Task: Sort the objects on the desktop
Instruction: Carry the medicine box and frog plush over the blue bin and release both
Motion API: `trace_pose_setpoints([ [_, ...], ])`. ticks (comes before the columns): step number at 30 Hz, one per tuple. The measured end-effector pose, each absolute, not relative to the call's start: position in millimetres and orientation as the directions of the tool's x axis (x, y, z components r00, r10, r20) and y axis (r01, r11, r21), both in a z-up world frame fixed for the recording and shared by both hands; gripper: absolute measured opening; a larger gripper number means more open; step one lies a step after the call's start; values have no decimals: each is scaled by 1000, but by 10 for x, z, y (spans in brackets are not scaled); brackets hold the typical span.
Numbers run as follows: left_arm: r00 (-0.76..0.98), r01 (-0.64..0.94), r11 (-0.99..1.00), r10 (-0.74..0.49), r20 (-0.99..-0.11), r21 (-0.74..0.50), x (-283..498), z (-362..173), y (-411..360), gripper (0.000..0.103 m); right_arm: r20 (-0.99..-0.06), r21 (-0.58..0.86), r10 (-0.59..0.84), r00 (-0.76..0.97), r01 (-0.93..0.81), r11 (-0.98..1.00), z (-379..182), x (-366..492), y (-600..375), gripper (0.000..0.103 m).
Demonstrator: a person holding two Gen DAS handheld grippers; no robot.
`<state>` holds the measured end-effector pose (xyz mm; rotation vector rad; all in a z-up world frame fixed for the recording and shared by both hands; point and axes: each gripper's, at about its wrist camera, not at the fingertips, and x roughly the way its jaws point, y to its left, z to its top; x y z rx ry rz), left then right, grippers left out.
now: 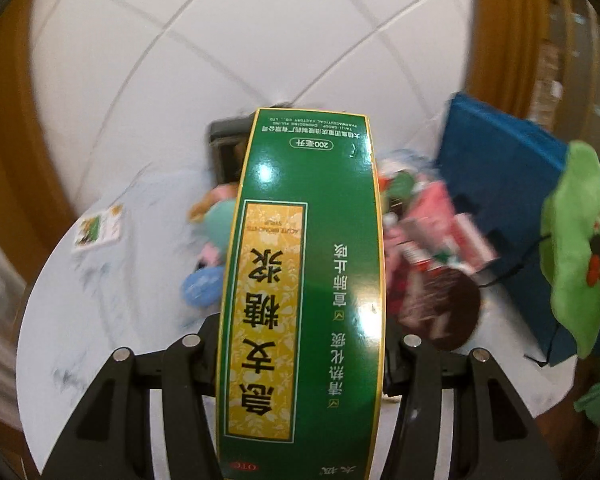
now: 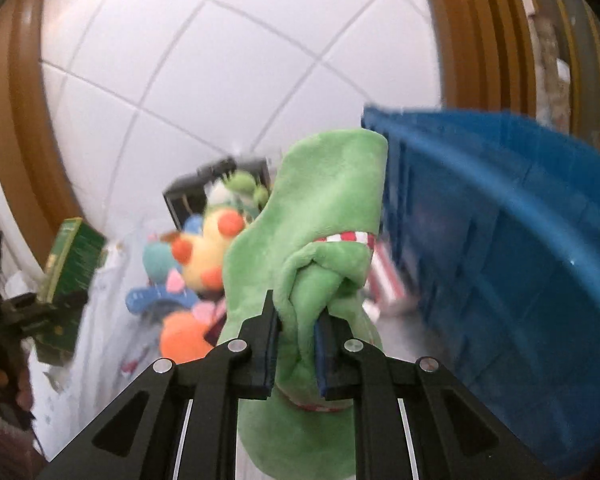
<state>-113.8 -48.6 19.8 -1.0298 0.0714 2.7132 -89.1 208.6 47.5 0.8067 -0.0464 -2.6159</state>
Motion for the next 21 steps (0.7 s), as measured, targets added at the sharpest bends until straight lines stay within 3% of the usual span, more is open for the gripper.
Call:
trace_pose_setpoints([
  [14,-688,-566,-823,506,-520,-52,-903,1399,1458,53,-354,31,-239,-904,244,-969,1873,-646,3091,15],
  [21,-665,-633,-772,579,-471,-54,-940,1979,2509,53,-363,-23,-172,-916,193,-981,2345,-954,3899,15],
])
